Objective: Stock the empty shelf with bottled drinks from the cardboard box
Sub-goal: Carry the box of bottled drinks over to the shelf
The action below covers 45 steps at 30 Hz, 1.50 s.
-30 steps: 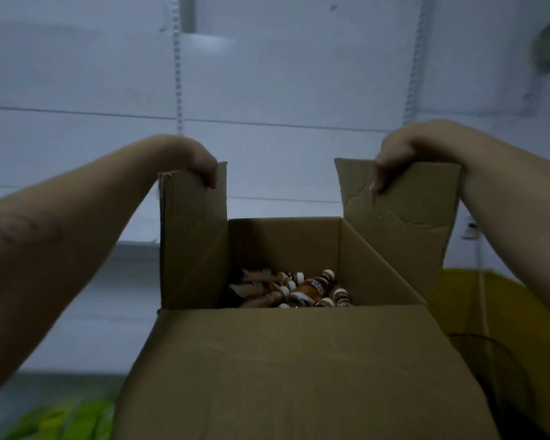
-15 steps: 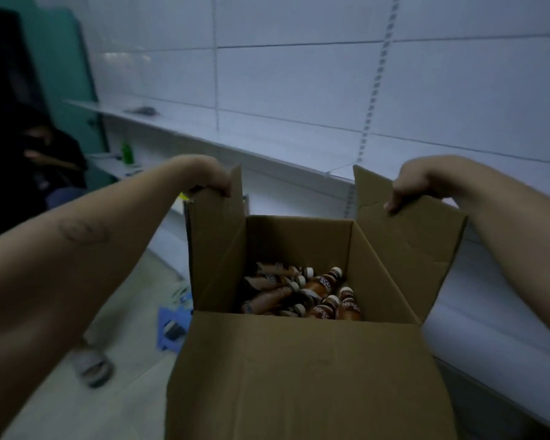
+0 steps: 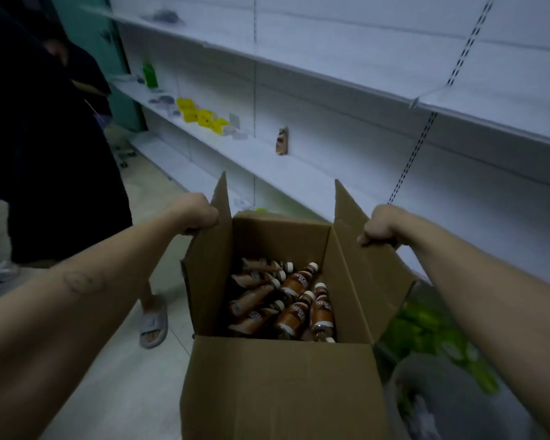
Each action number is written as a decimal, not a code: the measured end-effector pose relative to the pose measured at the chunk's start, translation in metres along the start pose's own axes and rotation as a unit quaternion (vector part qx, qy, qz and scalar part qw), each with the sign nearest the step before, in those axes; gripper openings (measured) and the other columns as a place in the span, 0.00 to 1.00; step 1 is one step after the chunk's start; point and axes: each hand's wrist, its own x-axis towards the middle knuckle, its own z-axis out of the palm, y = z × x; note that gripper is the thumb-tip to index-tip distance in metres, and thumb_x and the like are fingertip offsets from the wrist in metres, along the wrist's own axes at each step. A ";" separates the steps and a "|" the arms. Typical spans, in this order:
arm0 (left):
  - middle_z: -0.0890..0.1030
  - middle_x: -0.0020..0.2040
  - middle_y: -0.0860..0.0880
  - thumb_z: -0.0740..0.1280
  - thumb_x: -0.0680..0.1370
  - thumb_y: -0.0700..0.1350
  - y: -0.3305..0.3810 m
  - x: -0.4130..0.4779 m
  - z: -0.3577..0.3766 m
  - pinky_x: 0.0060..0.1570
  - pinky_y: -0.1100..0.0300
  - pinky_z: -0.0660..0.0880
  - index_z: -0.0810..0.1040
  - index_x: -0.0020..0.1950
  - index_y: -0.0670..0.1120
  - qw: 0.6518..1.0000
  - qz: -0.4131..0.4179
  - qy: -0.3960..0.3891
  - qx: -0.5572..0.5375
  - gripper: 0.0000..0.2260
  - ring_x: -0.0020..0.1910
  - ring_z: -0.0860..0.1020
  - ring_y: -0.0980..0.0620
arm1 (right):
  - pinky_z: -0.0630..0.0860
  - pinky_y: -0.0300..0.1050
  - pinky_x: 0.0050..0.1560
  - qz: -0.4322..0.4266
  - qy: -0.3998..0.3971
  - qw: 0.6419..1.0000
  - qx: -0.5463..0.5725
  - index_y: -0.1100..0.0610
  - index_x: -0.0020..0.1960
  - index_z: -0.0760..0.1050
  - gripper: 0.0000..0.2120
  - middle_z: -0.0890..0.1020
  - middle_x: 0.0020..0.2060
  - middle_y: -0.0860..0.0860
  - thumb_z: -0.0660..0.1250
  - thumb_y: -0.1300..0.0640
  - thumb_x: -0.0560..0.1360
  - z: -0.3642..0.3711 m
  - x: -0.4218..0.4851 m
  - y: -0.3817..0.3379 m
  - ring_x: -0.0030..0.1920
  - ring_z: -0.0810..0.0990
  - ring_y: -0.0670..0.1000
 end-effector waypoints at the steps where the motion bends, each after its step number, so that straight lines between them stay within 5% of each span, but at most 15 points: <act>1: 0.79 0.35 0.42 0.63 0.77 0.46 -0.008 0.014 0.009 0.29 0.60 0.72 0.77 0.43 0.38 1.000 0.010 -0.009 0.012 0.11 0.29 0.75 0.46 | 0.81 0.49 0.40 0.016 0.002 1.000 -0.015 0.64 0.37 0.77 0.12 0.81 0.33 0.58 0.73 0.57 0.72 0.015 0.011 -0.004 0.34 0.81 0.57; 3: 0.78 0.34 0.44 0.63 0.77 0.48 -0.023 0.040 0.028 0.28 0.61 0.72 0.75 0.38 0.41 0.998 0.032 -0.020 0.049 0.13 0.30 0.77 0.48 | 0.75 0.42 0.29 0.042 0.009 0.998 -0.036 0.62 0.32 0.76 0.15 0.79 0.28 0.56 0.74 0.55 0.71 0.044 0.028 -0.008 0.29 0.79 0.54; 8: 0.76 0.36 0.44 0.63 0.76 0.53 -0.040 0.094 0.080 0.37 0.58 0.72 0.70 0.32 0.44 0.990 0.065 -0.067 0.108 0.17 0.39 0.79 0.43 | 0.66 0.37 0.22 0.100 0.010 0.995 -0.003 0.60 0.30 0.73 0.17 0.78 0.29 0.55 0.72 0.51 0.71 0.105 0.060 0.008 0.23 0.75 0.51; 14: 0.71 0.29 0.46 0.62 0.78 0.55 -0.007 0.141 0.136 0.33 0.57 0.70 0.69 0.31 0.44 0.970 0.121 -0.132 0.164 0.20 0.31 0.73 0.46 | 0.65 0.38 0.22 0.170 -0.033 0.985 0.024 0.63 0.43 0.77 0.14 0.79 0.39 0.58 0.68 0.51 0.74 0.156 0.096 0.062 0.27 0.73 0.50; 19: 0.76 0.33 0.46 0.62 0.78 0.56 0.035 0.160 0.178 0.36 0.56 0.75 0.76 0.43 0.41 0.954 0.140 -0.174 0.198 0.18 0.37 0.79 0.45 | 0.67 0.38 0.23 0.193 -0.056 0.979 0.032 0.61 0.39 0.78 0.11 0.80 0.35 0.55 0.67 0.52 0.72 0.169 0.129 0.107 0.30 0.78 0.51; 24: 0.80 0.50 0.42 0.61 0.78 0.55 0.081 0.169 0.213 0.44 0.54 0.73 0.77 0.55 0.41 0.939 0.169 -0.189 0.231 0.18 0.51 0.80 0.41 | 0.81 0.47 0.35 0.241 -0.053 0.963 0.106 0.64 0.43 0.79 0.12 0.83 0.41 0.58 0.67 0.54 0.74 0.164 0.146 0.144 0.35 0.83 0.57; 29: 0.80 0.38 0.45 0.59 0.77 0.54 0.103 0.189 0.242 0.46 0.54 0.80 0.78 0.48 0.41 0.920 0.178 -0.233 0.260 0.17 0.41 0.83 0.44 | 0.72 0.44 0.39 0.266 -0.075 0.955 0.109 0.65 0.50 0.78 0.11 0.82 0.51 0.59 0.64 0.57 0.76 0.178 0.140 0.155 0.51 0.82 0.59; 32: 0.79 0.36 0.45 0.59 0.78 0.54 0.107 0.205 0.264 0.45 0.54 0.80 0.78 0.48 0.40 0.903 0.200 -0.254 0.284 0.18 0.40 0.83 0.44 | 0.70 0.43 0.35 0.274 -0.088 0.943 0.168 0.67 0.51 0.74 0.11 0.83 0.48 0.60 0.63 0.59 0.77 0.205 0.140 0.161 0.42 0.81 0.58; 37: 0.82 0.51 0.39 0.60 0.79 0.55 0.131 0.252 0.296 0.47 0.54 0.75 0.78 0.55 0.36 0.849 0.296 -0.276 0.339 0.22 0.51 0.81 0.40 | 0.67 0.42 0.32 0.329 -0.079 0.913 0.230 0.57 0.32 0.65 0.15 0.72 0.33 0.52 0.61 0.59 0.78 0.236 0.151 0.163 0.36 0.74 0.53; 42: 0.80 0.56 0.37 0.58 0.81 0.54 0.148 0.301 0.342 0.51 0.54 0.73 0.75 0.61 0.37 0.775 0.382 -0.333 0.378 0.22 0.56 0.78 0.39 | 0.73 0.44 0.35 0.446 -0.068 0.838 0.306 0.63 0.44 0.72 0.09 0.79 0.37 0.58 0.65 0.57 0.76 0.279 0.157 0.145 0.38 0.79 0.57; 45: 0.78 0.59 0.37 0.57 0.81 0.55 0.154 0.335 0.365 0.52 0.54 0.71 0.74 0.61 0.36 0.720 0.437 -0.369 0.393 0.23 0.58 0.76 0.39 | 0.77 0.46 0.44 0.529 -0.084 0.781 0.322 0.66 0.53 0.76 0.15 0.82 0.48 0.62 0.68 0.55 0.73 0.305 0.161 0.108 0.48 0.83 0.60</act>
